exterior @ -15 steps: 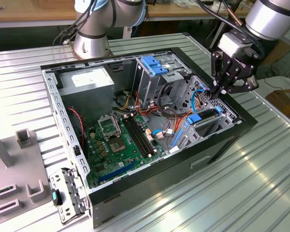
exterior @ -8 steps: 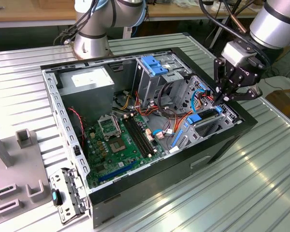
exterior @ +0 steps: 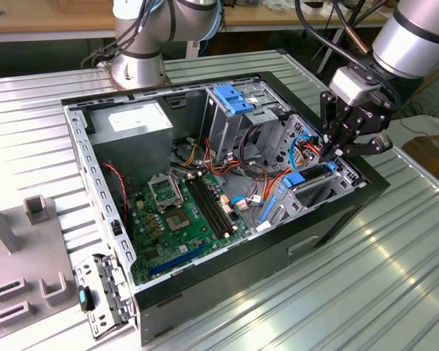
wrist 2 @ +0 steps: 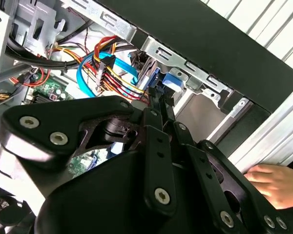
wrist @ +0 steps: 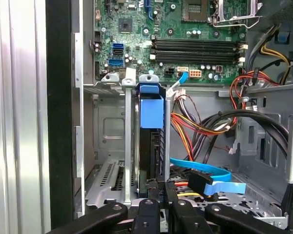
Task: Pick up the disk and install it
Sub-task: 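Insert the first disk wire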
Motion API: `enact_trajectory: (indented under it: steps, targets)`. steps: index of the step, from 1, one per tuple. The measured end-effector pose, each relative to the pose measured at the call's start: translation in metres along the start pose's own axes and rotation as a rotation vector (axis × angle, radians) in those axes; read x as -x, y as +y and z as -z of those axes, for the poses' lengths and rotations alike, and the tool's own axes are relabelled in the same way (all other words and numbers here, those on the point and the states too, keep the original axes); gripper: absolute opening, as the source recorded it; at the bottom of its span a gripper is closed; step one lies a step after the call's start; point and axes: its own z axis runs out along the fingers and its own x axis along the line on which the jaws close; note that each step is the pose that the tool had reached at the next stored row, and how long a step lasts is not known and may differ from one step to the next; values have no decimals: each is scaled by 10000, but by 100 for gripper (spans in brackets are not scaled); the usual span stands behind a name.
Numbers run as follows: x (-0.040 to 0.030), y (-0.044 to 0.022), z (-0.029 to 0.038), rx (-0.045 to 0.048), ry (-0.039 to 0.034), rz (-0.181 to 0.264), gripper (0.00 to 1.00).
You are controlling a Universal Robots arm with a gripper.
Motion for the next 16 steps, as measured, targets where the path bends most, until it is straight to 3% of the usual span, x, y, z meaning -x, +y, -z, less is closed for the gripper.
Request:
enact_trajectory:
  steps: [11, 14, 16]
  targets:
    - [-17, 48, -51, -14, -4, -87, 16]
    - [-26, 68, -65, -11, -88, -39, 16]
    - [-25, 70, -68, -8, -97, 12, 16]
